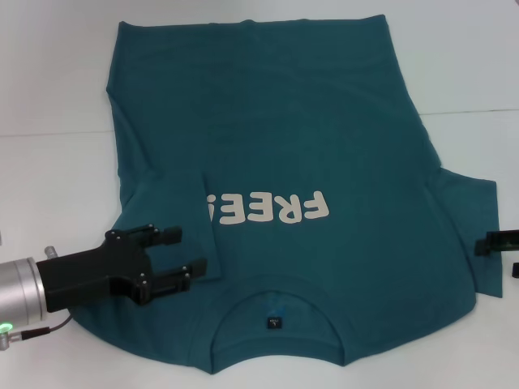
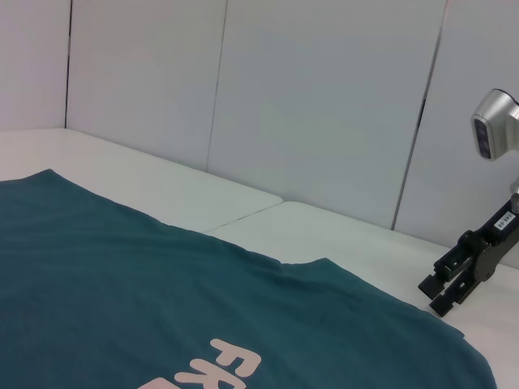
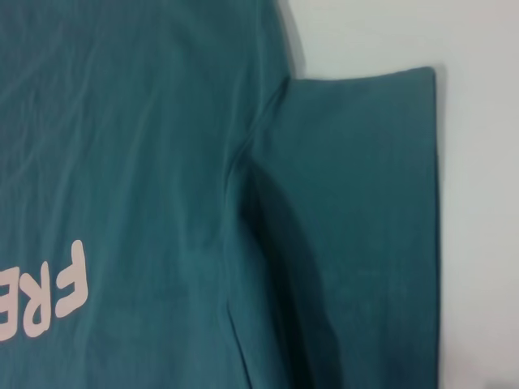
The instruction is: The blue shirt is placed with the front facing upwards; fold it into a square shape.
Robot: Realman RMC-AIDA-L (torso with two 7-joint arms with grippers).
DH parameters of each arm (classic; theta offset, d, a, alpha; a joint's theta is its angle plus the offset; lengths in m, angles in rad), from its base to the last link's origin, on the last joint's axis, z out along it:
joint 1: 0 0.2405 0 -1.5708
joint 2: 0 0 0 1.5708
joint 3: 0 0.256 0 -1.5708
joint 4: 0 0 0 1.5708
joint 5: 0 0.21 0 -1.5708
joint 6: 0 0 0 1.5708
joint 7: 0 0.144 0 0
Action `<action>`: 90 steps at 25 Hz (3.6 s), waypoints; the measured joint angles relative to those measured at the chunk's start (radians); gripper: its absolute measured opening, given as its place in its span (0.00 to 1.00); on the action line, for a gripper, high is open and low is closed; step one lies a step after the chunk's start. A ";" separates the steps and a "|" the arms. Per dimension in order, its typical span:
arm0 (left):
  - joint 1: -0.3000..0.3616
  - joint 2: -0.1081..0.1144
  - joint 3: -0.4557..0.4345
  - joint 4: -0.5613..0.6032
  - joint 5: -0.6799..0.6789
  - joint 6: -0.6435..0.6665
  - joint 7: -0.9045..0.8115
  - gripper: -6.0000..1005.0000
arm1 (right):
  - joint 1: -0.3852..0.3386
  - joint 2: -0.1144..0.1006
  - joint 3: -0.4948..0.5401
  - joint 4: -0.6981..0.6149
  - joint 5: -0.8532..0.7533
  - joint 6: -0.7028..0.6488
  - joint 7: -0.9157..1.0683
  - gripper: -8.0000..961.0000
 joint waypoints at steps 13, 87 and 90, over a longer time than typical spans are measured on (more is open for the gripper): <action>-0.009 0.000 0.000 0.000 0.001 0.003 -0.002 0.71 | 0.000 0.004 0.001 0.006 0.015 0.010 -0.008 0.98; -0.024 -0.002 0.000 0.005 0.001 0.007 -0.002 0.71 | -0.053 -0.043 0.044 -0.032 0.045 -0.142 -0.029 0.37; -0.023 -0.001 0.000 0.005 0.001 0.007 -0.004 0.71 | -0.053 -0.039 0.044 -0.031 0.044 -0.138 -0.034 0.49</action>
